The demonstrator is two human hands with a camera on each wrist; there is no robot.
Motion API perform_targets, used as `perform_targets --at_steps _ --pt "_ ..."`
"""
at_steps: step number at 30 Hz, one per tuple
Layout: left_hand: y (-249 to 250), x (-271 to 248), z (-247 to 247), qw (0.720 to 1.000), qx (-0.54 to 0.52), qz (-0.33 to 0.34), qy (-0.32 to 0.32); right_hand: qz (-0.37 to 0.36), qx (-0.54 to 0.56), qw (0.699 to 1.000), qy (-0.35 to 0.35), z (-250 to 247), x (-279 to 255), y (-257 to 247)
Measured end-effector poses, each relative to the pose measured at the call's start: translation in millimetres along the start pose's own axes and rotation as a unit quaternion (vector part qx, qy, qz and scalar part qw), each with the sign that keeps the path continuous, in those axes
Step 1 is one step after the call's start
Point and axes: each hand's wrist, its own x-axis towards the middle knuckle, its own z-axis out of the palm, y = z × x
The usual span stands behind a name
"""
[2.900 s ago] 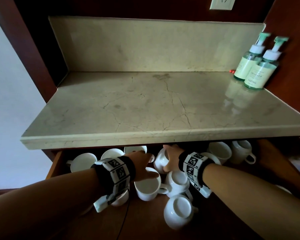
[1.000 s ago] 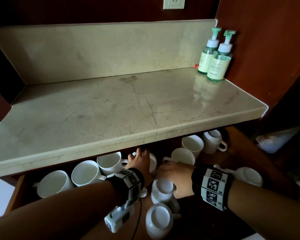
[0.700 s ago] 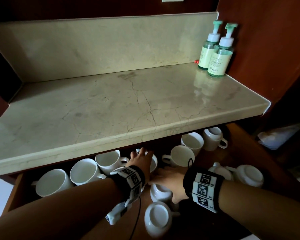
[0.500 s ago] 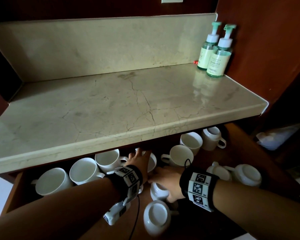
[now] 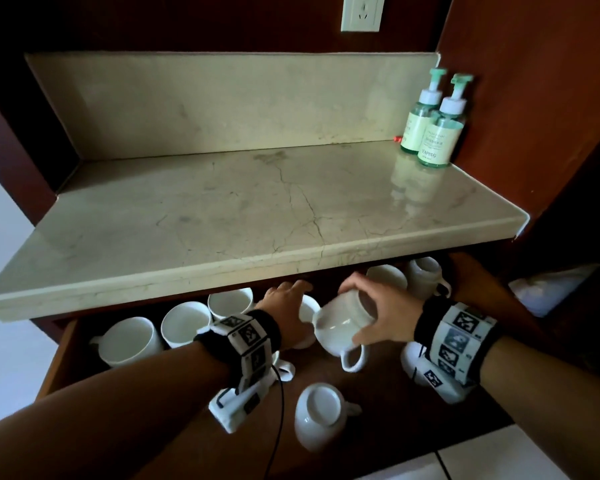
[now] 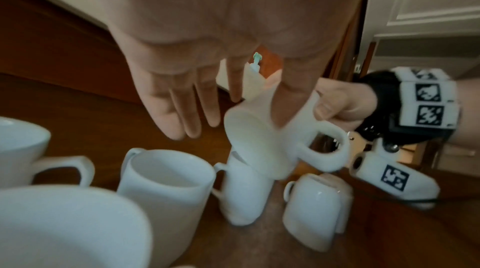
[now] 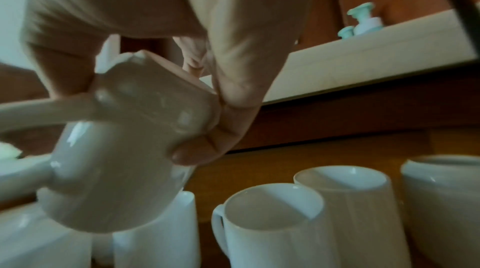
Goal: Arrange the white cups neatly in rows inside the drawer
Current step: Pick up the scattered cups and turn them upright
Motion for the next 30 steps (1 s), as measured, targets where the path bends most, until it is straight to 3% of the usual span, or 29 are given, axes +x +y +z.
perform_targets --at_steps 4,11,14,18,19,20,22,24,25,27,30 --pt "7 -19 -14 0.993 -0.092 0.059 -0.047 0.026 0.168 0.982 0.076 -6 -8 -10" --pt "8 -30 -13 0.951 -0.304 0.048 -0.014 0.051 0.347 0.931 0.105 4 -12 -22" --pt "12 -33 -10 0.923 -0.384 0.01 0.008 0.04 0.386 0.917 0.087 3 -9 -23" --pt "17 -32 -9 0.851 -0.525 -0.024 -0.01 0.015 0.417 0.906 0.068 1 -5 -25" --pt "17 -30 -9 0.844 -0.536 -0.024 -0.002 0.01 0.42 0.906 0.059 -1 -4 -23" --pt "18 -27 -10 0.848 -0.529 -0.02 0.009 0.004 0.413 0.91 0.046 -4 -3 -22" --pt "23 -24 -14 0.904 -0.426 -0.005 0.043 -0.006 0.36 0.933 -0.003 -11 -1 -16" --pt "31 -22 -17 0.974 -0.217 -0.002 0.061 -0.006 0.308 0.95 -0.053 -19 3 -6" --pt "34 -21 -16 0.992 -0.108 0.004 0.059 -0.004 0.292 0.954 -0.066 -22 5 -1" --pt "43 -18 -11 1.0 0.021 0.007 0.02 -0.01 0.253 0.965 -0.07 -29 11 11" --pt "51 -12 2 0.993 0.115 -0.017 -0.034 -0.029 0.184 0.98 -0.071 -36 18 27"
